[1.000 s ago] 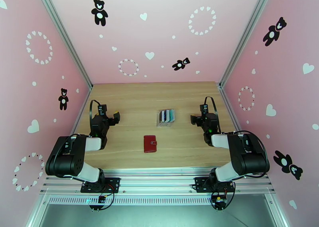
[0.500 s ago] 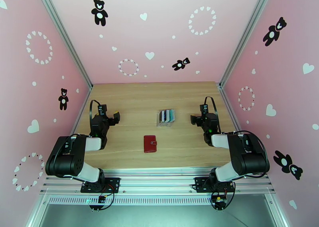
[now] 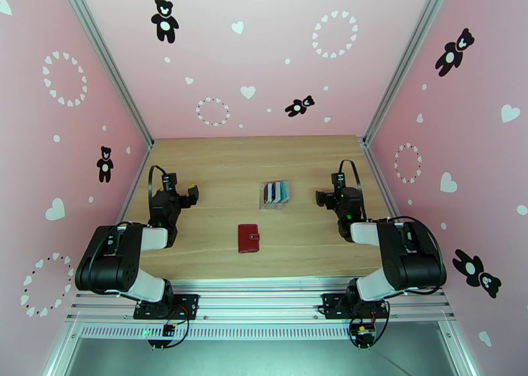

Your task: Put the credit cards into the card holder

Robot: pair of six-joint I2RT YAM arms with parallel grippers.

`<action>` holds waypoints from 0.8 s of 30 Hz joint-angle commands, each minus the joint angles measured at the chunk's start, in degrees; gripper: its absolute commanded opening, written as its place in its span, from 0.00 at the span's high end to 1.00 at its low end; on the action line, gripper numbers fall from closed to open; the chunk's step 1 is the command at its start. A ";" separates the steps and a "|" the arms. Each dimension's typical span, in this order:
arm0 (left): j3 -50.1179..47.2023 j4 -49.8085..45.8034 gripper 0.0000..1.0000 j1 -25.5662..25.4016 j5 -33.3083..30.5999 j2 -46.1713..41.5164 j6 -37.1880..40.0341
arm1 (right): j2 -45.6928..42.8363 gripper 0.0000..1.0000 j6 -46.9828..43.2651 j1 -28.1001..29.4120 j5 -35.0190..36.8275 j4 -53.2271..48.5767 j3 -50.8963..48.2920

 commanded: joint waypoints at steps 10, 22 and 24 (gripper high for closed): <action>-1.77 -10.61 0.02 -6.50 -13.88 -13.44 0.67 | -7.62 0.01 1.63 1.77 8.26 -17.23 7.10; 1.06 -25.14 0.02 -23.59 -26.82 -27.82 -0.95 | -5.84 0.01 25.55 5.76 29.34 -64.98 34.18; 4.09 -31.36 0.02 -24.45 -24.91 -28.74 -4.87 | -5.86 0.01 25.22 7.24 27.43 -66.70 35.90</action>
